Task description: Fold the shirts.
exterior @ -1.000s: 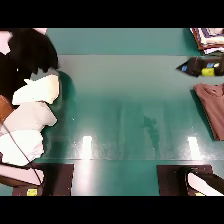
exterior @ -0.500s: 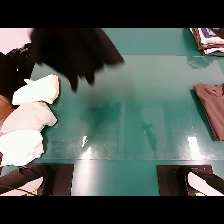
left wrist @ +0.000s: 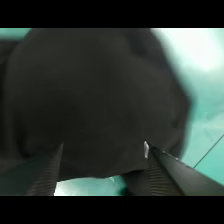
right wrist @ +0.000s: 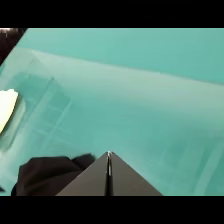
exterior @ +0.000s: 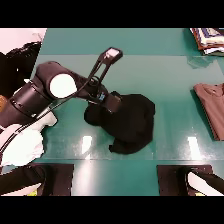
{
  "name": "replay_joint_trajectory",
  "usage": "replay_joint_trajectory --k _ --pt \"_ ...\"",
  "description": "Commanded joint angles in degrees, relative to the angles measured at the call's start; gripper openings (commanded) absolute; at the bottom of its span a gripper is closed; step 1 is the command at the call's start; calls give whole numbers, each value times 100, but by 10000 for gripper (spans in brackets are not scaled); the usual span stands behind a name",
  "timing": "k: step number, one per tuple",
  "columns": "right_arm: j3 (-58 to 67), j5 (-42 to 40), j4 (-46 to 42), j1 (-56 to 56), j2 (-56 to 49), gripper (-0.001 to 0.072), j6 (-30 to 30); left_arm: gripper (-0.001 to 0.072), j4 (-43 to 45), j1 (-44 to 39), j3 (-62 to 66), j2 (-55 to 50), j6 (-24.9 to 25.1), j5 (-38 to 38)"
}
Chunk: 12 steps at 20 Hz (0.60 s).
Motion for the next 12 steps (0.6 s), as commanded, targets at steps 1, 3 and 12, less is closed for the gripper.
replay_joint_trajectory --k 1,3,12 --pt "26 280 0 2 4 17 2 591 264 577 -247 238 -79 -459" --pt "26 295 4 2 4 18 4 591 304 1292 -372 428 -59 -780" --pt "24 289 0 2 0 18 4 591 -1436 2787 -3475 525 643 531"
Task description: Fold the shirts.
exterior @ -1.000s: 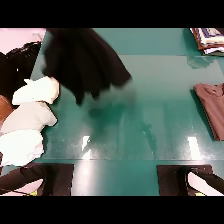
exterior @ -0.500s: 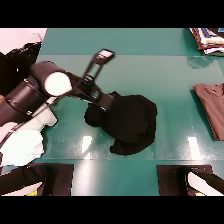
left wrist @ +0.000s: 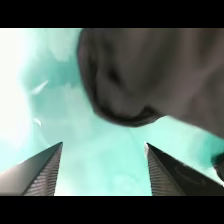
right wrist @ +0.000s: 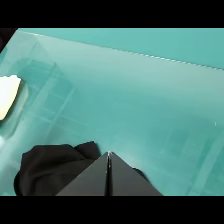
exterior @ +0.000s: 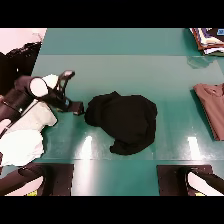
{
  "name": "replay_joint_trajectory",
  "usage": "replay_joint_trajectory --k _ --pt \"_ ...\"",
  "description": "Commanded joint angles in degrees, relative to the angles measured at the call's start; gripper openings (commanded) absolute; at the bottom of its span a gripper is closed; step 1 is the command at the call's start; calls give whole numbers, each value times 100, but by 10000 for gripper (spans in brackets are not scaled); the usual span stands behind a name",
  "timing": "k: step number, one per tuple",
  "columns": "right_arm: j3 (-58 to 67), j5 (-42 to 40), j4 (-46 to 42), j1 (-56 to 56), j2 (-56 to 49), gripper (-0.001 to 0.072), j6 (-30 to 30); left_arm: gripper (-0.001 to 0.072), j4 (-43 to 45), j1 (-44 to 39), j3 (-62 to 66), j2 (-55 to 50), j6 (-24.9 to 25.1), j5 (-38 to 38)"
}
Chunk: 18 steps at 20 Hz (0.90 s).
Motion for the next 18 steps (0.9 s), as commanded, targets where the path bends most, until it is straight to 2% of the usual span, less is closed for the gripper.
replay_joint_trajectory --k 1,3,11,12,13,14,18 --pt "2 4 0 2 -2 17 4 590 -1132 295 -1161 0 466 1003" --pt "2 4 -2 2 -2 18 4 591 -1316 295 -1471 -103 439 1464" --pt "2 15 2 2 0 17 7 588 -2264 295 -1572 -625 442 2413" --pt "2 15 0 2 0 17 4 464 -2339 295 -1569 -625 439 2511" --pt "2 28 -2 2 0 18 7 154 -2380 295 -1545 -625 442 2529" --pt "2 83 -9 2 0 17 4 35 -2376 295 -1486 -623 442 2503" --pt "-509 518 -26 -118 2 17 7 24 -1528 422 -654 -498 448 1838"
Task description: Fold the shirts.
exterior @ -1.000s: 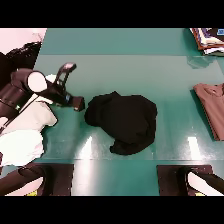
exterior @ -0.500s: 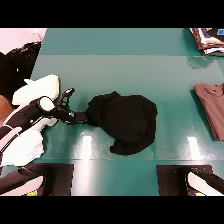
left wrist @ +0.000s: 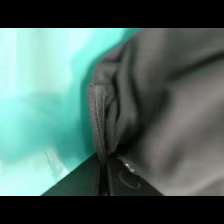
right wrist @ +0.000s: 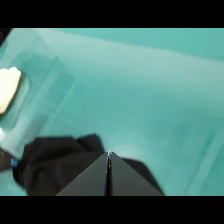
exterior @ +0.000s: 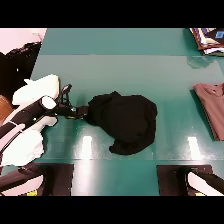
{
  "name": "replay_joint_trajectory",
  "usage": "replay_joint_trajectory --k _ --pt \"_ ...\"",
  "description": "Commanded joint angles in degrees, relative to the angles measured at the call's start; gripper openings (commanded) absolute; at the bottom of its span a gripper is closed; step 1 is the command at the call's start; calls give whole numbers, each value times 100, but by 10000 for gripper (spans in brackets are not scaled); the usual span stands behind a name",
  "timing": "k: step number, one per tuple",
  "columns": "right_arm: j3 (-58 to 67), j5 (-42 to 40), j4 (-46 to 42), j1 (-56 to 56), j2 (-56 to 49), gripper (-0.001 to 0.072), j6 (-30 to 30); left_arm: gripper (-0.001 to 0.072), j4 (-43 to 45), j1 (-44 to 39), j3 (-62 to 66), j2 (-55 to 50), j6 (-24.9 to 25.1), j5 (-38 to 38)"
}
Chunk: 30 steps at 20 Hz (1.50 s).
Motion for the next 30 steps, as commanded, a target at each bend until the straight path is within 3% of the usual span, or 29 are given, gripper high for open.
replay_joint_trajectory --k 1,5,6,7,8,10,14,18,19,22,24,27,30 --pt "-629 422 -11 -109 0 18 2 25 715 131 728 118 0 -535" --pt "-2675 332 -11 -260 0 32 0 25 1707 179 1720 205 -2 -1047" --pt "-3252 304 -15 -258 -2 223 -4 25 1755 179 1864 205 -2 -1082" --pt "-3845 181 -13 -258 -2 478 -4 25 1755 179 1950 205 -4 -1073" --pt "-4461 -98 -11 -258 -2 499 -4 25 1751 179 1980 203 -4 -1034" --pt "-5469 -1023 55 -190 -2 423 -4 25 1735 179 1980 188 -7 -994" --pt "-6236 -2455 66 162 -61 423 -2 25 1733 179 1980 188 -7 -992" --pt "-5775 -2514 61 538 -874 422 -2 25 1733 179 1980 188 -7 -999" --pt "-5569 -2527 59 636 -1119 370 -2 24 1733 179 1980 188 -7 -1001" --pt "-4905 -2509 59 879 -1764 362 2 25 1733 179 1980 188 -7 -1005" --pt "-4485 -2435 55 1001 -2144 257 2 25 1733 179 1980 188 -7 -1008" --pt "-4035 -2297 0 1134 -2557 17 -2 25 1735 179 1980 188 -4 -1115" --pt "-3648 -2138 -59 1025 -2533 16 0 24 1991 179 2120 238 -7 -1255"
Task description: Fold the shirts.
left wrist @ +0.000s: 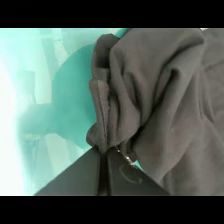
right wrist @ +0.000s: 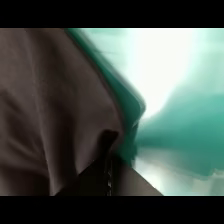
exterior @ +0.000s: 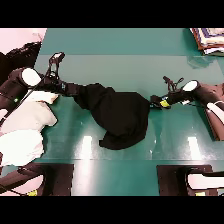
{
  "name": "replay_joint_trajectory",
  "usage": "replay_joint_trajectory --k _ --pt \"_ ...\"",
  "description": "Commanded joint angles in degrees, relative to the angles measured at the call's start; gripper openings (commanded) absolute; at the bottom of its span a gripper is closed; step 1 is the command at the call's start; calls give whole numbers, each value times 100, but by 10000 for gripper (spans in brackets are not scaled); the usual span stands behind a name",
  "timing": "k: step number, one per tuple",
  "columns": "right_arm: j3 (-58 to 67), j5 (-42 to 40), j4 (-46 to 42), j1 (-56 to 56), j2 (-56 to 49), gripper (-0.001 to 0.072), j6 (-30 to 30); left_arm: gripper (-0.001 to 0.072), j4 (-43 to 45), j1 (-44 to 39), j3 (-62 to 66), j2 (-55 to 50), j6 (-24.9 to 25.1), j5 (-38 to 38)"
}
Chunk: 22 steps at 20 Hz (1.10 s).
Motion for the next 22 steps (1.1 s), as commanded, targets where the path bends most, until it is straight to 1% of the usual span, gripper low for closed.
replay_joint_trajectory --k 1,4,6,9,11,14,17,19,22 --pt "632 251 -181 -136 44 15 2 24 476 7 299 109 -7 -205" --pt "1635 470 -610 -588 820 15 2 24 1244 4 1314 525 -44 -310" --pt "2426 520 -671 -896 1397 15 2 24 1438 4 2149 879 -39 -275" --pt "3491 538 -750 -1193 2124 15 -20 24 1427 4 3353 1292 -39 -256" --pt "3976 546 -750 -1316 2557 16 -111 24 1405 4 4022 1486 -42 -289" --pt "4592 671 -750 -1495 3071 15 -116 25 1394 4 4728 1744 -42 -271" --pt "5016 706 -750 -1777 3493 15 -129 25 1161 4 5311 1921 -39 -337" --pt "5217 730 -752 -2063 3720 15 -131 25 833 4 5600 2039 -39 -315" --pt "5423 911 -750 -2583 3910 15 -131 24 256 4 5711 2243 -42 -361"
